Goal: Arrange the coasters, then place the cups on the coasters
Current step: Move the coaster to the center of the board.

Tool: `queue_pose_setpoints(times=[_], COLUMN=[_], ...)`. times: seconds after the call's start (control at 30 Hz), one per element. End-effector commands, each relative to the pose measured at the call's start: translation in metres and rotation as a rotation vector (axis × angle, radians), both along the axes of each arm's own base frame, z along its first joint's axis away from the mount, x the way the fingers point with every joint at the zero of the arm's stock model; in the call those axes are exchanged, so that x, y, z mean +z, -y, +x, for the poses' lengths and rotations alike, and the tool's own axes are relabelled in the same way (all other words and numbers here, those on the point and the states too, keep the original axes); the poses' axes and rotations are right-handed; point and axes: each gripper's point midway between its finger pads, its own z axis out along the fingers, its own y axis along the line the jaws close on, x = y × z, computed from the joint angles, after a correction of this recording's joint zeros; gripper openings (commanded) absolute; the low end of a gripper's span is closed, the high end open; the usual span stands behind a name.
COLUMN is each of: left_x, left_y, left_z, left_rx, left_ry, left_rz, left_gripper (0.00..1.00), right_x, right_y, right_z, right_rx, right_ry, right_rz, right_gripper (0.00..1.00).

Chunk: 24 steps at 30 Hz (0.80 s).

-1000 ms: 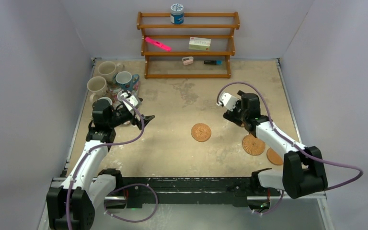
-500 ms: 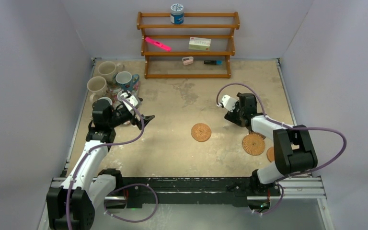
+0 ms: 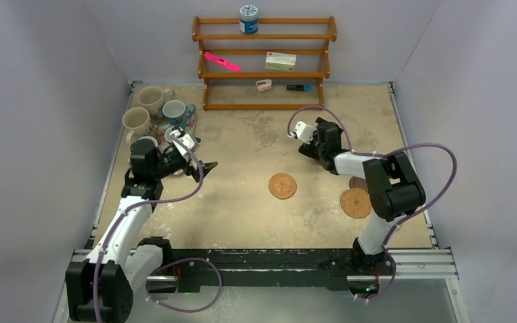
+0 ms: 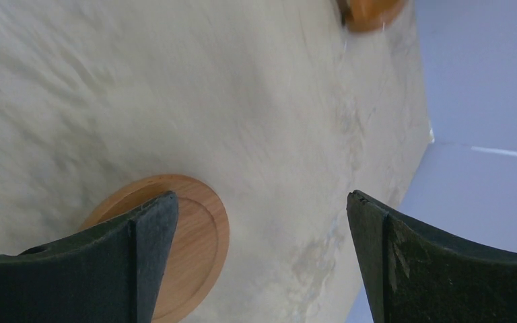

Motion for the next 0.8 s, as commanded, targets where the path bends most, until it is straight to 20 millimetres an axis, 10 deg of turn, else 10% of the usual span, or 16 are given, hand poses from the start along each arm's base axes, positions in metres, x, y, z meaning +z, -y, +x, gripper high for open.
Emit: queue_pose_setpoints(times=[0.0, 0.23, 0.5, 0.77], left_x=[0.008, 0.009, 0.010, 0.015], left_y=[0.000, 0.000, 0.000, 0.005], left_z=[0.004, 0.003, 0.002, -0.004], left_rx=[-0.008, -0.010, -0.013, -0.045], left_ry=[0.047, 0.052, 0.051, 0.057], left_rz=[0.010, 0.011, 0.010, -0.006], left_gripper=[1.00, 1.00, 1.00, 1.00], right_x=[-0.014, 0.059, 0.146, 0.125], right_y=[-0.057, -0.116, -0.116, -0.114], right_z=[0.001, 0.010, -0.009, -0.066], right_rx=[0.033, 0.018, 0.044, 0.212], right_ry=[0.020, 0.208, 0.288, -0.048], right_rz=[0.067, 0.298, 0.402, 0.208], right_gripper=[0.99, 0.99, 0.99, 0.99])
